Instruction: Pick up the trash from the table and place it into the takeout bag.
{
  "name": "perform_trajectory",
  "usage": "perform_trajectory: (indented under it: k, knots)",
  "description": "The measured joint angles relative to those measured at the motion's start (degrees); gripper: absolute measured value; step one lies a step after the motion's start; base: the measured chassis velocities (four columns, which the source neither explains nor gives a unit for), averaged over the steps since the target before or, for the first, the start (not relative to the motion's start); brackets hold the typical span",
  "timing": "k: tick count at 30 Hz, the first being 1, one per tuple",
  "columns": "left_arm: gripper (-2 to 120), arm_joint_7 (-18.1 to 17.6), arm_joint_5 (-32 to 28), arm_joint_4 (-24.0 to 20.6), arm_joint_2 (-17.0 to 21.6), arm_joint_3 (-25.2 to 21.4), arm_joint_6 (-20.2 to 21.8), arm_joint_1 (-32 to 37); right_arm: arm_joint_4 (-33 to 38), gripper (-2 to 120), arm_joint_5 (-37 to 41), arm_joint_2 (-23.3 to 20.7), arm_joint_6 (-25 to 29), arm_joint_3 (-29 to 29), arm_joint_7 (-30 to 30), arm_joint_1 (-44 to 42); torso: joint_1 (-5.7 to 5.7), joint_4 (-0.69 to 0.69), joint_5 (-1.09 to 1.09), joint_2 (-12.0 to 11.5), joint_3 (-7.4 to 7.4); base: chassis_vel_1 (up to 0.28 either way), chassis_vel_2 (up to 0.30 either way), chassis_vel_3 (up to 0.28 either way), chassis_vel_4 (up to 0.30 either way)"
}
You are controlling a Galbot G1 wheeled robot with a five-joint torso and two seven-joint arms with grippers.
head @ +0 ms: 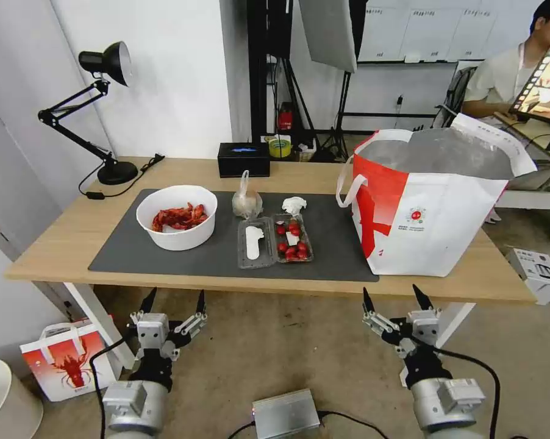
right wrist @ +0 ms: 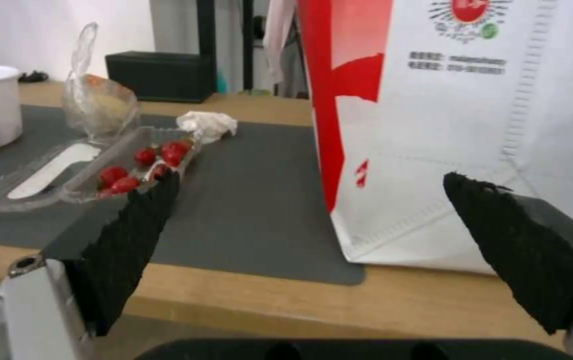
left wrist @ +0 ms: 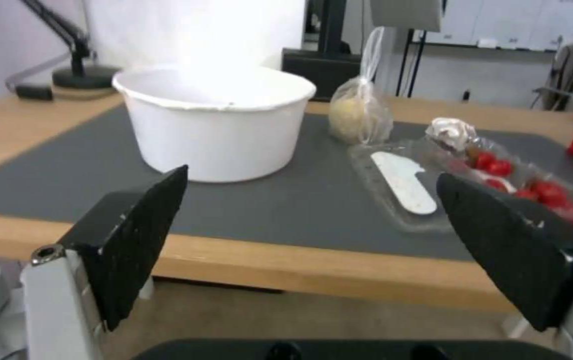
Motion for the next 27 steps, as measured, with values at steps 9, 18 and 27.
perform_trajectory:
  k: [9,18,27]
  knots:
    - [100,-9.03,-9.51,-1.01,6.29,4.65,5.18,-4.67,0.41,100,10.4,-12.33,-8.21,-2.73,6.74,6.95,0.0,-0.01,0.0,0.0,0.0,0.0,0.0,0.0,0.0]
    - [100,-16.42,-17.32,-2.4,11.7,8.22,8.43,-7.92,0.84,100,21.69,-25.66,-17.07,-5.66,14.01,14.47,0.0,0.0,0.01,0.0,0.0,0.0,0.0,0.0,0.0]
    - [100,-16.43,-19.98,-2.59,11.67,8.28,8.39,-7.87,0.73,100,28.47,-34.78,-20.49,-9.05,16.33,20.36,0.01,0.0,0.0,-0.01,0.0,0.0,0.0,0.0,0.0]
